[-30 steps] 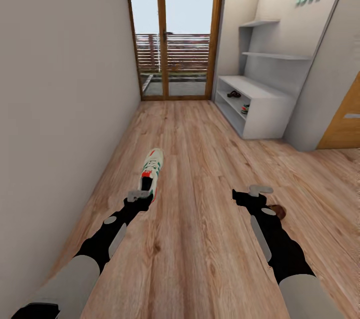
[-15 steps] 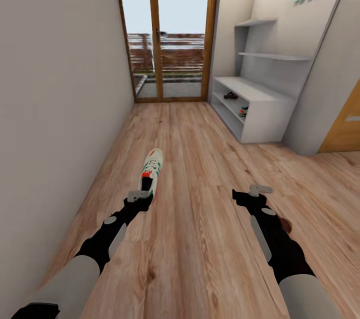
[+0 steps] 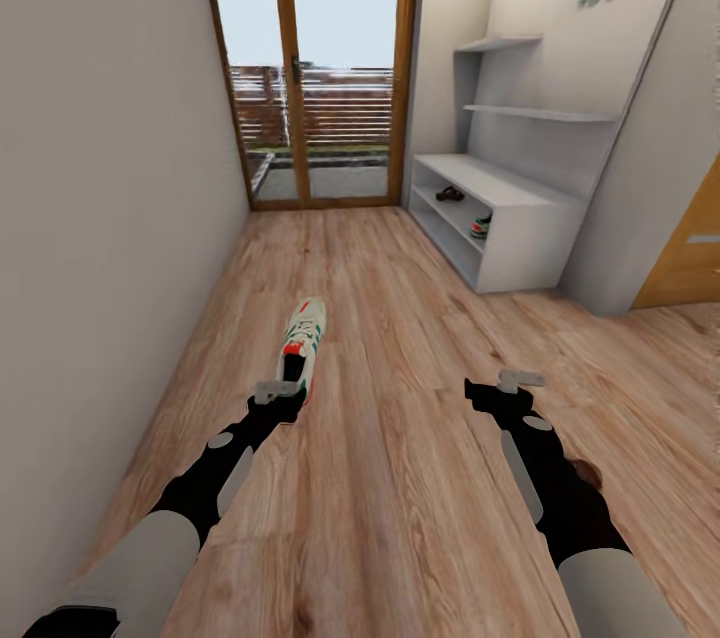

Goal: Pick up the two gym shoes and the two sandals from the corridor floor and place them onto the hallstand (shoe rack) in the corridor, making sure they are on the rack and not on the floor. Arrange them so the two gym shoes are next to each other and the two sandals are next to each other.

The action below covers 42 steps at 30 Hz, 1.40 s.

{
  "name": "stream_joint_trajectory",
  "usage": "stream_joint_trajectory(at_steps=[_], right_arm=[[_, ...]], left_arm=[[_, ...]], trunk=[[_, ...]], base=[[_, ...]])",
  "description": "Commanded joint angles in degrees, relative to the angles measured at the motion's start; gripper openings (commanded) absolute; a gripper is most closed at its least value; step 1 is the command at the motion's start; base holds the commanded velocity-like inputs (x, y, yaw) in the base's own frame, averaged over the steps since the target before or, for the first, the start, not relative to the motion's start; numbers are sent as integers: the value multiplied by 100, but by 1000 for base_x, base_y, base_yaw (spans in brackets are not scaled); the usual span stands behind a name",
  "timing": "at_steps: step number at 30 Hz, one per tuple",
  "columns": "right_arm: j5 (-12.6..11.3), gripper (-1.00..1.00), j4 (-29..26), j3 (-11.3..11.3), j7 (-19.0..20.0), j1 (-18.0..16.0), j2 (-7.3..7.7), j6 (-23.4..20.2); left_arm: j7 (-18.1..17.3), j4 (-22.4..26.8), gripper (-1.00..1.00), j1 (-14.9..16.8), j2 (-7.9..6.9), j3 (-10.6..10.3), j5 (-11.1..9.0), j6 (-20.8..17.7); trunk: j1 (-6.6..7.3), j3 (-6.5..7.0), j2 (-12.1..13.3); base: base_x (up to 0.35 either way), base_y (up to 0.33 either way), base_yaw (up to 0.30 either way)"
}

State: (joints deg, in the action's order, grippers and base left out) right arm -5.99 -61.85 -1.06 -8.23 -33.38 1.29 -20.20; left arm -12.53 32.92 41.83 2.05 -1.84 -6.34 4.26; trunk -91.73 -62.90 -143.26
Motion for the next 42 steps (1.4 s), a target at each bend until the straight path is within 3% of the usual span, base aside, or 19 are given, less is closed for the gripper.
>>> stream_joint_trajectory(at_steps=[1,22,42], right_arm=[[-60,100,-9,7,-38,-2,2,-24],[-104,100,-11,7,-38,-2,2,-21],[-104,100,-10,4,-38,-2,2,-20]], left_arm=[[-4,-5,-100,2,-3,-18,-60,13],[-4,-5,-100,2,5,-18,-60,13],[-4,-5,-100,1,6,-18,-60,13]], trunk=[[-2,-5,-2],[-2,-5,-2],[-2,-5,-2]], base=[[314,176,-250],[304,183,-253],[344,28,-253]])
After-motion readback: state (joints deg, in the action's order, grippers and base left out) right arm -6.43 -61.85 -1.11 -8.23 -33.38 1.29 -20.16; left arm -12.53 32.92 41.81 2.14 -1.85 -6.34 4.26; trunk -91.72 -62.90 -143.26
